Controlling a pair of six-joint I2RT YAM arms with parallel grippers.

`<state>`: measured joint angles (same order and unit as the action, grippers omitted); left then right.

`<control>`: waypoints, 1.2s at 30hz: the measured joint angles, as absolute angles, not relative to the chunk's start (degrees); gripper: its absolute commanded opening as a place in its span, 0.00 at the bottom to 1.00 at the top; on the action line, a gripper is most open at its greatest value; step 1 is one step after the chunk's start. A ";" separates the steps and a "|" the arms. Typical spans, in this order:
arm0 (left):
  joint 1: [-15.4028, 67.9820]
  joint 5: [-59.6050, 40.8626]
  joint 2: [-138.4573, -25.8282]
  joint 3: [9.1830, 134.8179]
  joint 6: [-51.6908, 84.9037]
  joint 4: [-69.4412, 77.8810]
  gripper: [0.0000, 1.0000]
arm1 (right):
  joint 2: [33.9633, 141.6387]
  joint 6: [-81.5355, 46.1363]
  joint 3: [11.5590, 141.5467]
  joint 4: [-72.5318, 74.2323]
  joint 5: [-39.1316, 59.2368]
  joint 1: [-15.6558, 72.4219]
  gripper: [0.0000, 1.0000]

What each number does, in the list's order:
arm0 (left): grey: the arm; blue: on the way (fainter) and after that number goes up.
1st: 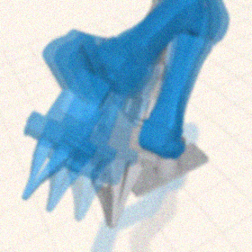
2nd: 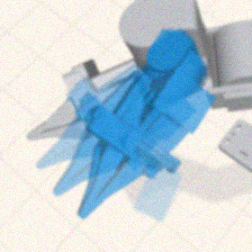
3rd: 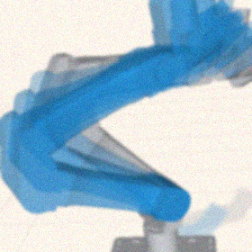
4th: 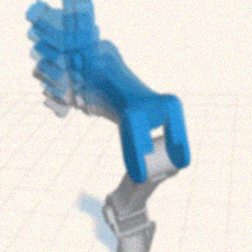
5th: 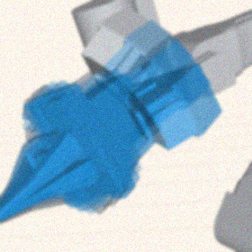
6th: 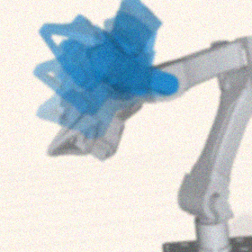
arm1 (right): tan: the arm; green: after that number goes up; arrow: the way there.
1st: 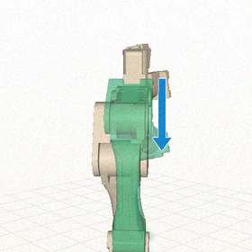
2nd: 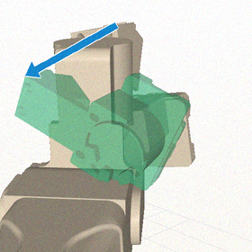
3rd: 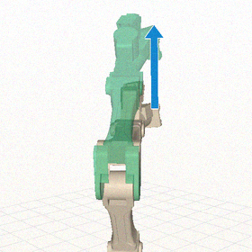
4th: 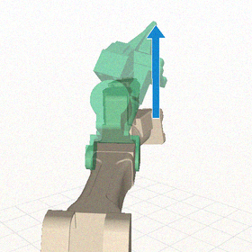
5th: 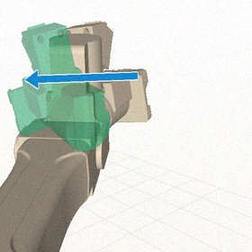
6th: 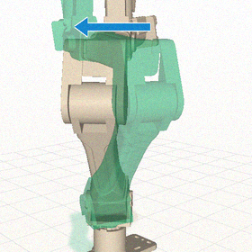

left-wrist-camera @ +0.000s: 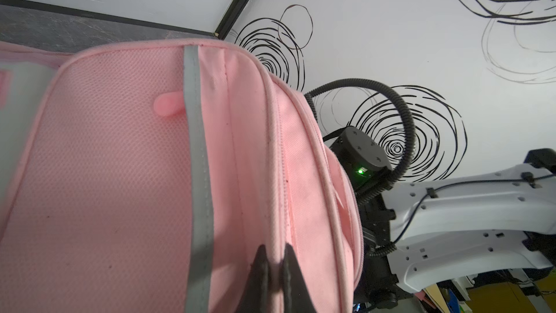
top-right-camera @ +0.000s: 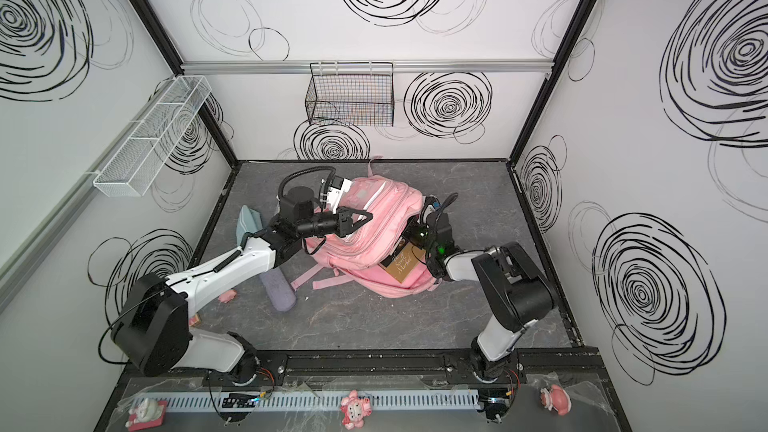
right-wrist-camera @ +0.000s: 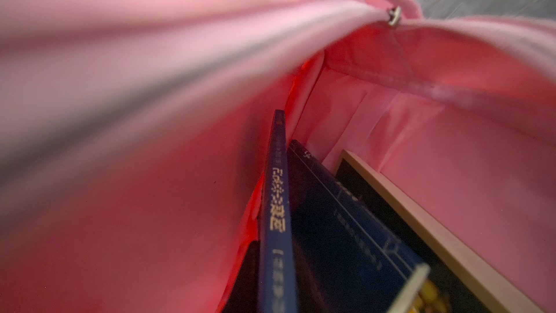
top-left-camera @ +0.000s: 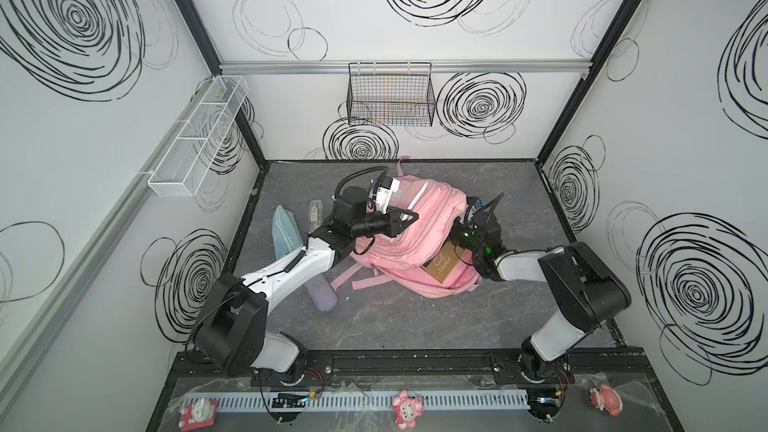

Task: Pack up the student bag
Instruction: 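Open the right gripper and lift it out of the backpack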

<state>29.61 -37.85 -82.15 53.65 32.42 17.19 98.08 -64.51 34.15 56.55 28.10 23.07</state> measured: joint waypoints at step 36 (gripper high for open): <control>31.11 -34.35 -82.19 53.36 32.47 20.95 0.59 | 72.14 -37.26 29.98 10.44 27.68 11.88 0.72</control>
<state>31.11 -34.35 -82.19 53.36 32.47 20.95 72.14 -37.26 29.98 10.44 27.68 11.88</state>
